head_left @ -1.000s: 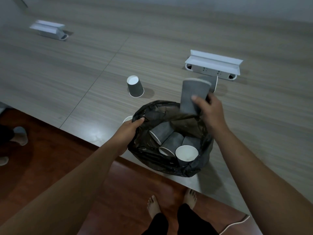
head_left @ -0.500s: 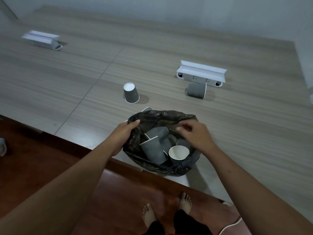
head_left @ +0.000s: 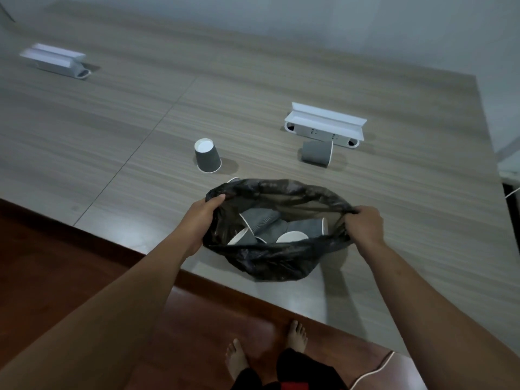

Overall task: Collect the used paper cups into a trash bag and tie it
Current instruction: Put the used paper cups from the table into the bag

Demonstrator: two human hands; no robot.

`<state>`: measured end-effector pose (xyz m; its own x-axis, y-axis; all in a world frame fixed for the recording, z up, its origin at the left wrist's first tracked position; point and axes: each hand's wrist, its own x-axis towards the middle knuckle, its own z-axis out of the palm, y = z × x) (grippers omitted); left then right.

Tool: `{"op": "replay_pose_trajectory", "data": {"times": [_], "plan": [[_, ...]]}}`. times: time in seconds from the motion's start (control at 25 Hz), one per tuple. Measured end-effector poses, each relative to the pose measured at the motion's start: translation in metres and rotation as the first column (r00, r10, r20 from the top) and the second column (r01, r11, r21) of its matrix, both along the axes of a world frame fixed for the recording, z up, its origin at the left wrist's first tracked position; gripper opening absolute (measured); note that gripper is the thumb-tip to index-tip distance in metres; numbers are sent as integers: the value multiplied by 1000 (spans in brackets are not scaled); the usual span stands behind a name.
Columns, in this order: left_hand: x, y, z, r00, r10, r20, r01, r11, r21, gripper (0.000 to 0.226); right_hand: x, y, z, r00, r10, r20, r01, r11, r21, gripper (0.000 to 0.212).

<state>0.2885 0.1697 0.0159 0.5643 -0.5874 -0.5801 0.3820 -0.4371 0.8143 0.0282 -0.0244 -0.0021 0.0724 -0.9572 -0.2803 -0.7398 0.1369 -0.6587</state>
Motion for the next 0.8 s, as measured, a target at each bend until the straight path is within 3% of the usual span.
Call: {"op": "replay_pose_trajectory", "data": {"times": [0.08,0.16,0.2,0.28,0.36,0.44,0.6,0.8], "plan": [[-10,-12,-7,999,-14,31,14,1000,23,25,-10,-11,-1,986,164,32,-167,977,129,11],[-18,-24,-13,998,-35,60,33,999,43,22,-14,-27,1,955,258,148,-289,924,251,32],[-20,-31,-13,998,-30,61,28,999,43,20,-15,-39,1,952,238,194,-287,916,281,46],[-21,-43,-8,999,13,43,-14,1000,24,17,-10,-70,-4,968,160,194,-196,963,186,57],[-21,-53,-6,999,44,28,-44,999,11,15,5,-106,-16,981,192,2,-192,981,-16,49],[-20,-61,-9,998,57,25,-57,998,16,15,32,-135,-30,942,305,-138,-321,940,-113,49],[-20,-66,-14,992,128,-15,-127,990,59,14,87,-177,-61,764,497,-412,-591,796,-135,62],[-28,-70,-22,974,224,-40,-222,974,47,12,124,-214,-88,656,482,-581,-676,717,-169,79]]}}
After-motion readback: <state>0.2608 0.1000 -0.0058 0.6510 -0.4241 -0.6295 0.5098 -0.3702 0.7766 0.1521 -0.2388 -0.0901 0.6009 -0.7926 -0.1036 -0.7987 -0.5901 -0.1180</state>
